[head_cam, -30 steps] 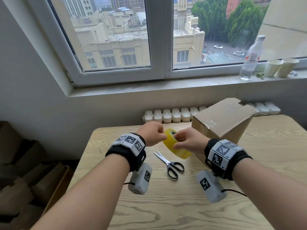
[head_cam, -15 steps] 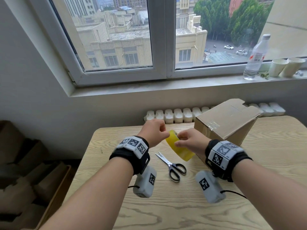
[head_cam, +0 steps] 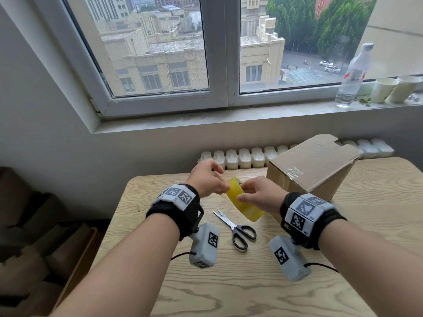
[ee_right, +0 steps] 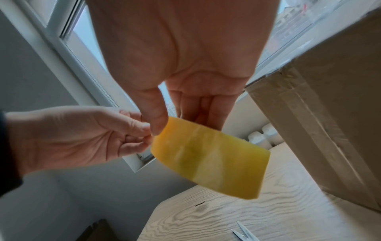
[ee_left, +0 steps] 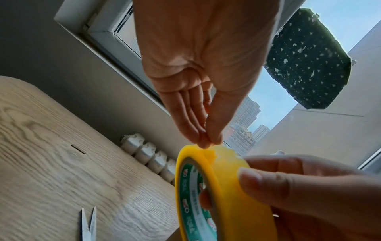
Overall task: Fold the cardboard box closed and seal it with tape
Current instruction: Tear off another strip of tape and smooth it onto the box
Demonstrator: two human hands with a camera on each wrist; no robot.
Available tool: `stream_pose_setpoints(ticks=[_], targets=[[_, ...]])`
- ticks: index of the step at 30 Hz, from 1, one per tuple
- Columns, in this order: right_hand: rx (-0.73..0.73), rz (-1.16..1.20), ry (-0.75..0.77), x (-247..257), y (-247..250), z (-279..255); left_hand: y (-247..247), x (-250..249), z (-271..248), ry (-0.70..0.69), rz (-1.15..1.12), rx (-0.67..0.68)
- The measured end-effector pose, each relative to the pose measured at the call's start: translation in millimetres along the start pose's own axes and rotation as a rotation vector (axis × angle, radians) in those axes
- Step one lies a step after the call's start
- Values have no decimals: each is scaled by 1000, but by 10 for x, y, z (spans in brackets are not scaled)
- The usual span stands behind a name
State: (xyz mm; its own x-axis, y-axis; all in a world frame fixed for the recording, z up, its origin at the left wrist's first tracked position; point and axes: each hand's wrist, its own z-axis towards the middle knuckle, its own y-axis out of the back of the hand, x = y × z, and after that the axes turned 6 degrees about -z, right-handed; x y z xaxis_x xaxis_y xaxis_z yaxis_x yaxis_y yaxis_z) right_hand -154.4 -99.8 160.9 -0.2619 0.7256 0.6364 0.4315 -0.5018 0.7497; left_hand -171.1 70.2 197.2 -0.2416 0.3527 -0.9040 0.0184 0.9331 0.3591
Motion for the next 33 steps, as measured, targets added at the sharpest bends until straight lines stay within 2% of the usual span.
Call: stream_pose_setpoints(ticks=[6, 10, 13, 16, 22, 25, 29, 33], targets=[[-11, -107, -24, 73, 78, 30, -42, -121, 2, 29, -149, -11], [-22, -128, -57, 106, 112, 33, -77, -210, 10, -3, -170, 52], [-23, -33, -35, 68, 131, 35, -35, -235, 12, -29, -188, 47], [20, 250, -32, 76, 139, -5, 55, -219, 43, -62, -212, -2], [122, 319, -21, 201, 103, -67, 129, -237, 74, -60, -177, -89], [113, 236, 4, 212, 54, -84, 113, -255, 63, -37, -162, -115], [71, 36, -2, 164, 19, -30, 2, -381, 28, -73, -97, -44], [37, 36, 10, 122, 71, -5, 33, -465, 31, -110, -113, -59]])
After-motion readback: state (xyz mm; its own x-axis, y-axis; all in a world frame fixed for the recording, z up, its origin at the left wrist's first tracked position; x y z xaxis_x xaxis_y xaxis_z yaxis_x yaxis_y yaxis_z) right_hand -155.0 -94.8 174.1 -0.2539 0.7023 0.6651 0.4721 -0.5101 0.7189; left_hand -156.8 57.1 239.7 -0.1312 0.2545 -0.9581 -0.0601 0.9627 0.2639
